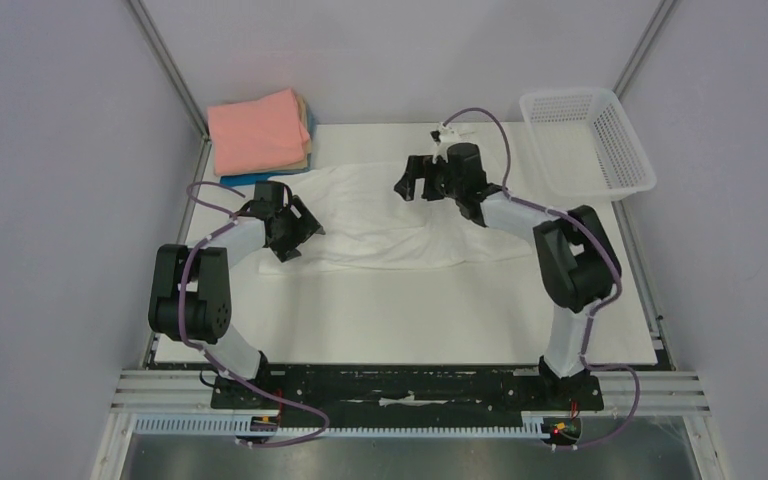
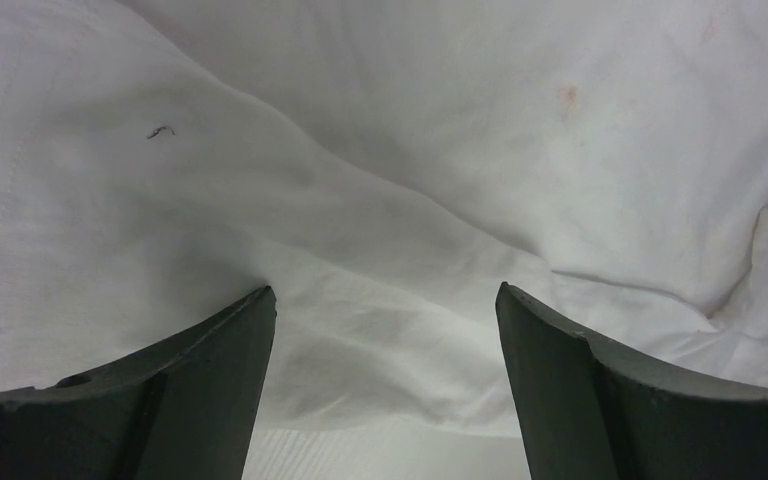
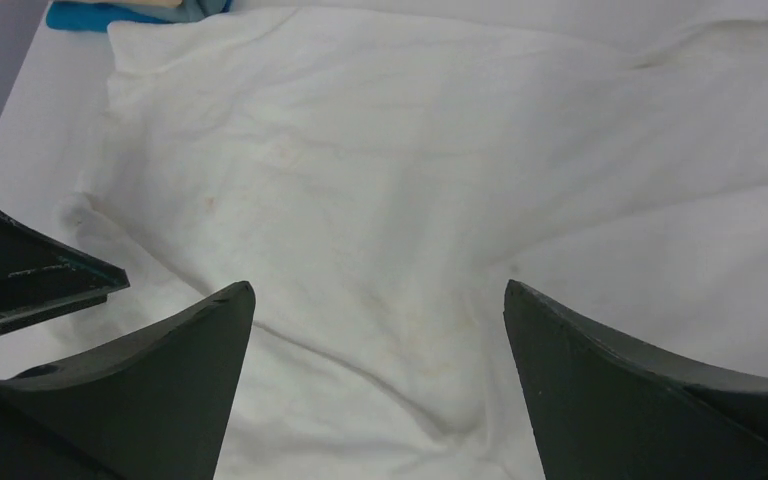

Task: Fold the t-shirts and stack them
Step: Fold the flattened tshirt in 1/3 of the way, then grab the side of the flattened tshirt furthest away from the robot with both arms

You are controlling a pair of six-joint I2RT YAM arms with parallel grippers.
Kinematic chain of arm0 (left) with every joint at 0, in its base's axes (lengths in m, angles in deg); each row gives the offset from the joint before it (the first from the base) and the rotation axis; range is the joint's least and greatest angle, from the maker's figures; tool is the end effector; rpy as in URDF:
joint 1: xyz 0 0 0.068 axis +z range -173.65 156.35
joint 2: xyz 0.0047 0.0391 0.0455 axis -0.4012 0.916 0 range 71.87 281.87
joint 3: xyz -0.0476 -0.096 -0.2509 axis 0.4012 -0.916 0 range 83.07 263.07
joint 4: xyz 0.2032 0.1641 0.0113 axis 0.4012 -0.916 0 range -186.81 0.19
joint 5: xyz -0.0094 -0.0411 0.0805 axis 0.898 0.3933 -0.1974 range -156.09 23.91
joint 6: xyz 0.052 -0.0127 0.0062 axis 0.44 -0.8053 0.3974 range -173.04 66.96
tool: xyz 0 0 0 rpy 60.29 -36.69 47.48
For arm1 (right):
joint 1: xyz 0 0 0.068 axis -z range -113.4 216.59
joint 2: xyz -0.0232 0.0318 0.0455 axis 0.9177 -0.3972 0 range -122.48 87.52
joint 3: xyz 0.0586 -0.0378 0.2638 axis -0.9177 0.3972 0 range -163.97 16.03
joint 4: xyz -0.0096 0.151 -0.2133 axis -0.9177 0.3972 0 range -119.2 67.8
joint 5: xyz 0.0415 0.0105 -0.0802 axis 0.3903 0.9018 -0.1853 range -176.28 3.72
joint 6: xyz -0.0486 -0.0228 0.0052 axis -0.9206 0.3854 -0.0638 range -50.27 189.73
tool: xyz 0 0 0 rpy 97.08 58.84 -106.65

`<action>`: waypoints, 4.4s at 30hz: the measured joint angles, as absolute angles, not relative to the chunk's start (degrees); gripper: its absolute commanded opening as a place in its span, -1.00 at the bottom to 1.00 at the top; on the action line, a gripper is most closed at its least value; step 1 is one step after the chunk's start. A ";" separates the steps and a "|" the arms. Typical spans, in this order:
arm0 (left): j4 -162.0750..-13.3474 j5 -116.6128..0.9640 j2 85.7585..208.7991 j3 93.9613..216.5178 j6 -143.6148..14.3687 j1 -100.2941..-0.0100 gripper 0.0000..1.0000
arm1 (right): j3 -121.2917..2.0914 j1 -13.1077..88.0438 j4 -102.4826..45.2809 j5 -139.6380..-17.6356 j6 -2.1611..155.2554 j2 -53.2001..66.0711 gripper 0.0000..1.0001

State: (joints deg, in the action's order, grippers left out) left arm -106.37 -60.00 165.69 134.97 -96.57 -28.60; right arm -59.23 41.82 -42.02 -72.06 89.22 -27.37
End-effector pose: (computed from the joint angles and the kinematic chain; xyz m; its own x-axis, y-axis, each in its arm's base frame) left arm 0.3156 -0.0310 0.1647 -0.7129 -0.6256 -0.3169 -0.4826 0.7655 -0.4256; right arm 0.4095 0.1986 0.1941 -0.5878 0.0848 -0.8046 -0.4341 0.8061 0.4021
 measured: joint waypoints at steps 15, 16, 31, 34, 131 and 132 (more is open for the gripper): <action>-104.67 -59.87 164.60 133.26 -96.62 -28.60 0.76 | -20.48 53.97 -49.14 -86.33 96.15 -4.58 0.96; -104.27 -59.87 164.14 132.65 -96.62 -28.60 0.76 | -18.71 54.45 -50.34 -86.22 96.89 -3.42 0.96; -110.09 -58.56 143.09 115.32 -98.01 -28.78 0.76 | 7.80 60.29 -50.91 -81.31 103.86 28.47 0.96; -112.51 -58.27 137.83 112.19 -98.19 -28.78 0.76 | 11.39 60.33 -47.24 -80.85 105.37 36.95 0.96; -112.71 -58.42 172.71 147.10 -80.00 -16.12 -0.95 | -71.47 46.67 -29.03 -101.48 86.53 -33.41 0.64; -112.14 -58.45 172.14 146.60 -80.14 -16.12 -0.95 | -73.35 46.67 -28.20 -102.22 86.35 -35.35 0.60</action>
